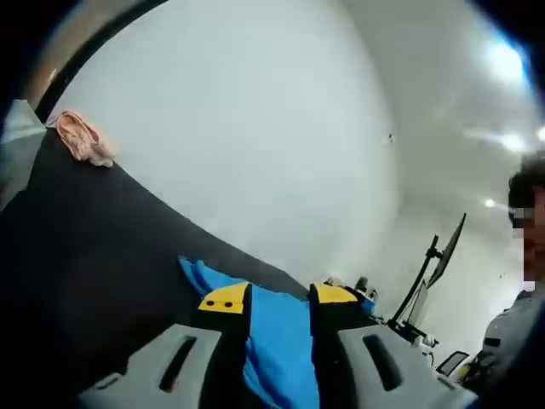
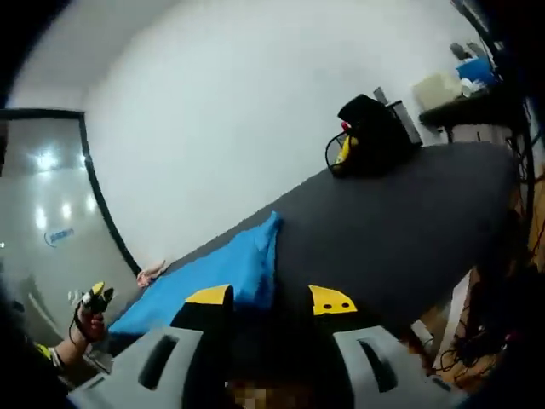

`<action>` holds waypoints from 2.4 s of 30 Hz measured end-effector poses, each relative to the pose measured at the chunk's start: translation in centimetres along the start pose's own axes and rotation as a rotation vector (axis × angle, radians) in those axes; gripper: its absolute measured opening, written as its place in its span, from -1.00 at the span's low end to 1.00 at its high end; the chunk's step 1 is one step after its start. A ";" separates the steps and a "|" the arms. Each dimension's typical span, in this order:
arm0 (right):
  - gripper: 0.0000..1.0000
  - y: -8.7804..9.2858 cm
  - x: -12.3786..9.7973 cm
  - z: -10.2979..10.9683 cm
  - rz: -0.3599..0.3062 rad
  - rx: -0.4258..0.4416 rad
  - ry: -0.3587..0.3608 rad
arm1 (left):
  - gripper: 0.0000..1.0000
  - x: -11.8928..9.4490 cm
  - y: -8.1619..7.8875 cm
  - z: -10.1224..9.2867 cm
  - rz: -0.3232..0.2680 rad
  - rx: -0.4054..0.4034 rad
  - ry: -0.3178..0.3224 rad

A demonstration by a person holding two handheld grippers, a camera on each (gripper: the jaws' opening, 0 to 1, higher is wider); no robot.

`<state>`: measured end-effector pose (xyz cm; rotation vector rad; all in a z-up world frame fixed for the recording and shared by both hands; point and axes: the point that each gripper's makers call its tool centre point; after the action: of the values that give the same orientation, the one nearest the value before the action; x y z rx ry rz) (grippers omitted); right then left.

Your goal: Spread out the cloth and fold it

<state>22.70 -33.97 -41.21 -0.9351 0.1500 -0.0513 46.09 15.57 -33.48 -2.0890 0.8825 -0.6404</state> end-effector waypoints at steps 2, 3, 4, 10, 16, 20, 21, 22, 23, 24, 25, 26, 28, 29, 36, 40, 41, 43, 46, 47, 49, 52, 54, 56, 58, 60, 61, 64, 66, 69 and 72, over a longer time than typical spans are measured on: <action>-0.45 0.3 -0.3 0.0 0.016 0.015 0.014 | -0.57 0.5 0.8 0.5 0.022 0.017 -0.010; -0.46 0.6 -0.6 0.1 0.040 0.032 0.023 | -0.57 0.6 1.2 0.6 0.028 0.023 -0.010; -0.46 0.9 -1.1 0.2 0.064 0.066 0.020 | -0.57 0.6 1.6 0.8 0.040 0.032 -0.014; -0.50 2.3 -2.9 0.6 0.113 0.211 -0.015 | -0.58 0.4 1.7 1.3 0.057 0.074 -0.003; -0.61 2.3 0.2 2.1 0.072 0.181 -0.049 | -0.58 0.0 1.4 1.6 0.043 0.071 -0.006; -0.61 1.7 2.1 2.4 0.050 0.175 -0.050 | -0.58 -0.6 1.2 1.7 0.025 0.064 -0.007; -0.62 1.6 2.5 2.2 0.040 0.160 -0.031 | -0.58 -0.7 1.2 1.7 0.020 0.060 -0.007; -0.68 1.5 2.7 2.2 0.038 0.149 -0.024 | -0.58 -0.8 1.1 1.8 0.015 0.055 -0.006; -0.76 1.6 2.9 1.9 0.040 0.109 0.006 | -0.58 -0.9 0.9 2.0 0.013 0.050 -0.007; -0.86 1.8 3.1 1.6 0.052 0.061 0.028 | -0.58 -0.9 0.9 2.0 0.011 0.047 -0.008; -0.92 1.9 3.2 1.9 0.057 0.040 0.026 | -0.58 -1.0 0.9 2.0 0.009 0.045 -0.008; -0.93 1.8 3.3 2.6 0.049 0.039 0.017 | -0.58 -1.0 0.8 2.0 0.009 0.045 -0.007; -0.94 1.4 3.4 3.4 0.033 0.033 -0.001 | -0.58 -1.1 0.9 1.9 0.008 0.048 -0.005; -0.95 1.2 3.4 3.8 0.025 0.030 -0.005 | -0.58 -1.2 0.9 1.9 0.006 0.049 -0.004; -0.95 -2.4 5.7 11.2 -0.030 -0.015 -0.175 | -0.58 -1.4 0.6 1.6 -0.016 0.034 0.004; -0.95 -1.7 8.2 18.8 0.014 -0.087 -0.335 | -0.58 -1.5 0.4 1.5 -0.027 0.029 0.008; -0.95 -0.8 9.0 20.9 0.037 -0.113 -0.372 | -0.58 -1.5 0.4 1.4 -0.029 0.030 0.010; -0.95 1.2 10.3 24.3 0.091 -0.147 -0.434 | -0.58 -1.5 0.4 1.3 -0.033 0.026 0.012; -0.95 4.0 11.4 27.6 0.148 -0.210 -0.494 | -0.58 -1.7 0.1 1.3 -0.047 0.014 0.015; -0.95 5.6 11.7 29.0 0.176 -0.231 -0.523 | -0.58 -1.8 -0.1 1.5 -0.058 -0.001 0.015; -0.95 8.5 11.9 31.4 0.232 -0.246 -0.577 | -0.58 -2.0 -0.8 1.9 -0.090 -0.028 0.012; -0.95 12.5 12.0 33.3 0.317 -0.315 -0.623 | -0.58 -2.2 -1.6 2.4 -0.129 -0.081 0.012; -0.95 15.9 11.9 33.3 0.397 -0.379 -0.630 | -0.58 -2.3 -1.9 2.5 -0.147 -0.107 0.013; -0.95 19.4 11.5 31.7 0.503 -0.476 -0.595 | -0.58 -2.3 -1.8 2.5 -0.150 -0.119 0.010; -0.95 21.7 11.5 29.9 0.564 -0.537 -0.562 | -0.58 -2.1 -1.6 2.4 -0.143 -0.115 0.003; -0.94 21.5 11.3 30.3 0.472 -0.602 -0.621 | -0.58 -1.5 -0.8 2.4 -0.097 -0.085 -0.018; -0.92 21.2 11.1 30.4 0.467 -0.590 -0.619 | -0.58 -1.2 -0.3 2.4 -0.067 -0.059 -0.024; -0.79 21.4 10.4 30.4 0.499 -0.587 -0.622 | -0.58 -0.5 1.0 1.9 -0.002 0.005 -0.028; -0.67 21.6 9.9 30.7 0.503 -0.598 -0.646 | -0.58 -0.3 1.5 1.8 0.023 0.031 -0.032; -0.67 20.1 9.7 30.7 0.418 -0.724 -0.649 | -0.58 -0.4 1.6 1.9 0.029 0.041 -0.031; -0.61 17.1 9.5 30.3 0.309 -0.886 -0.588 | -0.58 -0.6 1.3 2.0 0.014 0.030 -0.032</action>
<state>36.31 -0.66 -38.31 -1.7531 -0.2572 0.6178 46.58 16.30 -35.80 -2.0592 0.8634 -0.6080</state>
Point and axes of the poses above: the point that each gripper's makers call its tool centre point, and the gripper's own axes: x roughly forward along the fingers, z roughly to its left, y roughly out of its underside, and after that the axes turned 1 degree about z, right-handed
